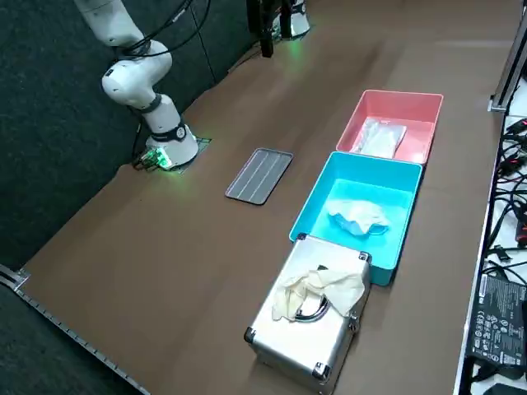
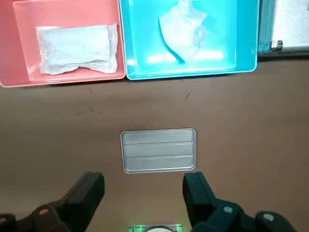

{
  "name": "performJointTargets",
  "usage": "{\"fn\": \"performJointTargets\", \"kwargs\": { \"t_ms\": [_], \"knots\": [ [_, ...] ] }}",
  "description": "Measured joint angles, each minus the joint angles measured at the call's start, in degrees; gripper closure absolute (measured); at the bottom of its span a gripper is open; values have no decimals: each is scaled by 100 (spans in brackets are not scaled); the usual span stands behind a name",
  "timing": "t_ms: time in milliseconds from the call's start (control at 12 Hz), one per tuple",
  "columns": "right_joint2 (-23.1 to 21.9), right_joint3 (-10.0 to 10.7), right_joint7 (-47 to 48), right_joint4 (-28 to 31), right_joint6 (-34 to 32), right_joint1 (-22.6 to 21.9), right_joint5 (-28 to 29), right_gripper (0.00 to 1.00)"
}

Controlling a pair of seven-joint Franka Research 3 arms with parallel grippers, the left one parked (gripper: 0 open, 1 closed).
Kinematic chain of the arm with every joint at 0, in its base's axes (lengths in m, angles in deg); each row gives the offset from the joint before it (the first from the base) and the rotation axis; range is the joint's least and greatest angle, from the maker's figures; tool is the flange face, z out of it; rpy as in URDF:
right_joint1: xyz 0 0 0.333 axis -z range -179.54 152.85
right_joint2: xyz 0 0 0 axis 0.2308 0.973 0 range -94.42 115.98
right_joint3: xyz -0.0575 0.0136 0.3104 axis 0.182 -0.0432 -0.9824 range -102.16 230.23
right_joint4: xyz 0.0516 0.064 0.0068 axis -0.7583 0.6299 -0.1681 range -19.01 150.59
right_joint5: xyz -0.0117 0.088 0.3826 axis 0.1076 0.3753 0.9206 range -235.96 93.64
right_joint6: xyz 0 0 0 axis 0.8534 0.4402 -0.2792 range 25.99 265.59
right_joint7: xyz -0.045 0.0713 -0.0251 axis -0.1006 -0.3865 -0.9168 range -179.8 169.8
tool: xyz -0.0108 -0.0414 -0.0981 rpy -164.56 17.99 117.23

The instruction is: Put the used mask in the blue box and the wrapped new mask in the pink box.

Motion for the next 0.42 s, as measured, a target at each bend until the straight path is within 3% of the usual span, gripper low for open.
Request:
{"fn": "performJointTargets", "kwargs": {
  "t_ms": [417],
  "knots": [
    [8, 0, 0, 0, 0, 0, 0, 0]
  ]
}}
